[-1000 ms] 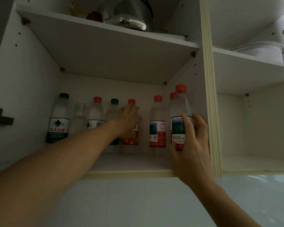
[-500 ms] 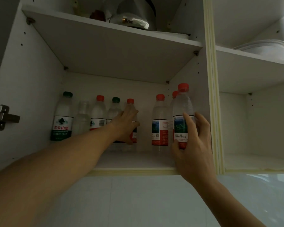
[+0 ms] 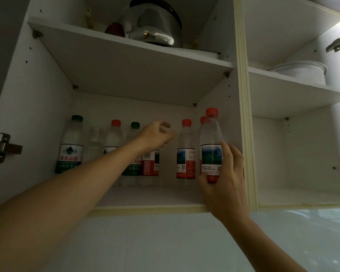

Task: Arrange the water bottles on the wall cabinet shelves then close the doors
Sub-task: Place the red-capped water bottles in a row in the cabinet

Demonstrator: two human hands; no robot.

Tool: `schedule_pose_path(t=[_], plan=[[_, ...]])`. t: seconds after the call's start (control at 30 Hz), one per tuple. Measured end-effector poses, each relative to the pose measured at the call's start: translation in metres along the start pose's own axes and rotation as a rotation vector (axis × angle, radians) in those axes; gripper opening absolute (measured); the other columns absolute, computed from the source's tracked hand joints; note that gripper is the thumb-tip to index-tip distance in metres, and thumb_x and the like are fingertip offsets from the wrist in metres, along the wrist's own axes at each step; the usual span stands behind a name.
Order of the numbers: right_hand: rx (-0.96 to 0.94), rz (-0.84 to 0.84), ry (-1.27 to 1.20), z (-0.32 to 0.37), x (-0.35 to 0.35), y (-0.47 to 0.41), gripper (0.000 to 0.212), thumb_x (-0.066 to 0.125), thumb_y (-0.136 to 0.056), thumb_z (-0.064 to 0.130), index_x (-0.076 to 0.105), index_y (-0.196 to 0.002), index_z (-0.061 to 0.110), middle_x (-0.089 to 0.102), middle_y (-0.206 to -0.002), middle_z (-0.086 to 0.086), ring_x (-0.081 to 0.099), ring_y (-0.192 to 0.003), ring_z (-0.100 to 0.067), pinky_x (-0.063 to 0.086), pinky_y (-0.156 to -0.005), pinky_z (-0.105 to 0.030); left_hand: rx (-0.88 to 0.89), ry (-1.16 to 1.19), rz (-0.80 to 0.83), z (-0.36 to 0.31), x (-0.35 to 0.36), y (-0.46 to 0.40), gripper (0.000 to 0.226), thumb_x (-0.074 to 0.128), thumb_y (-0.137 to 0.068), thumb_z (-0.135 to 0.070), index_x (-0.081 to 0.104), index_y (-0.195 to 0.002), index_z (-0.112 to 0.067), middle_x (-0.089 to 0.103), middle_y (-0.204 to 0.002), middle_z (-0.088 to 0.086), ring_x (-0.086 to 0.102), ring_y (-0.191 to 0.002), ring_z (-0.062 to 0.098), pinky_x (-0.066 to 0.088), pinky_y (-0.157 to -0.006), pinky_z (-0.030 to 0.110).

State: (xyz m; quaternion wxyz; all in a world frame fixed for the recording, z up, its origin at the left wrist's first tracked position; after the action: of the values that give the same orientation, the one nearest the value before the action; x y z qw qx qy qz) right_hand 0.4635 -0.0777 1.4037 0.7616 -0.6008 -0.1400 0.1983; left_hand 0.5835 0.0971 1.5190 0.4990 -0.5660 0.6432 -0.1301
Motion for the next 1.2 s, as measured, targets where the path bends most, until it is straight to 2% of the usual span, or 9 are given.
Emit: schedule_pose_path(t=[0.07,0.13,0.27,0.47,0.6,0.73,0.87,1.1,1.2], plan=[[-0.015,-0.013,-0.023,0.002,-0.002,0.0,0.083,0.078,-0.08,0.022,0.031,-0.148,0.025,0.035,-0.145,0.002,0.047,-0.117,-0.01,0.053,-0.08,-0.014,0.004,0.222,0.074,-0.021,0.011,0.013,0.047,0.067,-0.091,-0.048,0.055,-0.129,-0.023,0.068,-0.113,0.004,0.073,-0.09,0.014,0.062,-0.075,0.032],[-0.016,0.014,-0.067,0.004,-0.003,0.001,0.077,0.077,-0.081,0.028,0.033,-0.144,0.028,0.043,-0.138,0.003,0.052,-0.106,-0.005,0.051,-0.072,-0.01,-0.004,0.288,0.171,-0.034,0.028,0.027,0.058,0.071,-0.083,-0.06,0.054,-0.128,-0.028,0.068,-0.115,0.001,0.074,-0.092,0.015,0.063,-0.076,0.036],[-0.021,0.11,-0.147,0.007,-0.001,0.005,0.062,0.059,-0.088,0.043,0.034,-0.143,0.03,0.056,-0.129,0.006,0.064,-0.101,-0.008,0.06,-0.076,-0.02,-0.037,0.298,0.238,-0.041,0.051,0.047,0.084,0.076,-0.067,-0.068,0.041,-0.136,-0.033,0.062,-0.122,-0.002,0.067,-0.105,0.019,0.062,-0.084,0.041],[0.02,0.125,-0.077,0.007,0.0,0.008,0.053,0.041,-0.097,0.041,0.036,-0.146,0.021,0.057,-0.136,-0.001,0.062,-0.114,-0.016,0.059,-0.091,-0.038,-0.082,0.32,0.108,-0.03,0.06,0.053,0.049,0.081,-0.082,-0.039,0.044,-0.114,-0.036,0.064,-0.112,-0.003,0.067,-0.098,0.015,0.058,-0.07,0.031],[0.075,0.136,0.028,0.002,0.0,0.001,0.058,0.056,-0.095,0.026,0.034,-0.148,0.02,0.049,-0.141,-0.001,0.051,-0.125,-0.02,0.048,-0.1,-0.037,-0.128,0.27,0.026,-0.017,0.041,0.057,0.066,0.083,-0.079,-0.04,0.042,-0.13,-0.032,0.063,-0.116,-0.005,0.066,-0.098,0.012,0.056,-0.069,0.027],[0.146,0.306,0.066,-0.006,0.013,-0.001,0.068,0.06,-0.094,0.029,0.025,-0.152,0.026,0.034,-0.154,-0.003,0.044,-0.136,-0.028,0.045,-0.108,-0.048,-0.167,0.144,-0.071,0.003,0.002,0.07,0.06,0.084,-0.079,-0.039,0.041,-0.121,-0.043,0.058,-0.103,-0.022,0.059,-0.09,-0.001,0.047,-0.063,0.019],[0.163,0.414,0.105,-0.009,0.02,-0.001,0.065,0.058,-0.095,0.032,0.023,-0.15,0.029,0.027,-0.159,-0.007,0.044,-0.138,-0.035,0.045,-0.108,-0.054,-0.224,-0.029,-0.177,0.023,-0.044,0.089,0.058,0.083,-0.081,-0.034,0.041,-0.121,-0.036,0.057,-0.101,-0.019,0.057,-0.088,0.0,0.044,-0.064,0.017],[0.148,0.465,0.12,-0.008,0.02,0.0,0.068,0.058,-0.095,0.035,0.02,-0.152,0.03,0.018,-0.164,-0.009,0.028,-0.147,-0.038,0.04,-0.11,-0.057,-0.305,-0.201,-0.356,0.043,-0.087,0.112,0.079,0.083,-0.082,-0.034,0.037,-0.143,-0.016,0.06,-0.134,0.006,0.059,-0.12,0.026,0.051,-0.097,0.039],[0.165,0.469,0.124,-0.009,0.02,0.001,0.07,0.059,-0.095,0.034,0.019,-0.152,0.031,0.017,-0.165,-0.007,0.026,-0.149,-0.036,0.039,-0.111,-0.056,-0.36,-0.274,-0.375,0.048,-0.086,0.112,0.109,0.08,-0.084,-0.038,0.004,-0.16,-0.016,0.043,-0.154,0.014,0.05,-0.133,0.032,0.043,-0.105,0.041]])
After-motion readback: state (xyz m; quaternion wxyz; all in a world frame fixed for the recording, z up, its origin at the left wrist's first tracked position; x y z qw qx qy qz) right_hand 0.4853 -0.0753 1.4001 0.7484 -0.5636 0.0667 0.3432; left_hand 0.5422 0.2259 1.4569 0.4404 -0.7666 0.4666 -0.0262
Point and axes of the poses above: each hand's wrist, its own y-axis away from the middle knuckle, its own x-axis out of the palm, z = x × y, the point moved 7 cm from there along -y, towards the middle knuckle
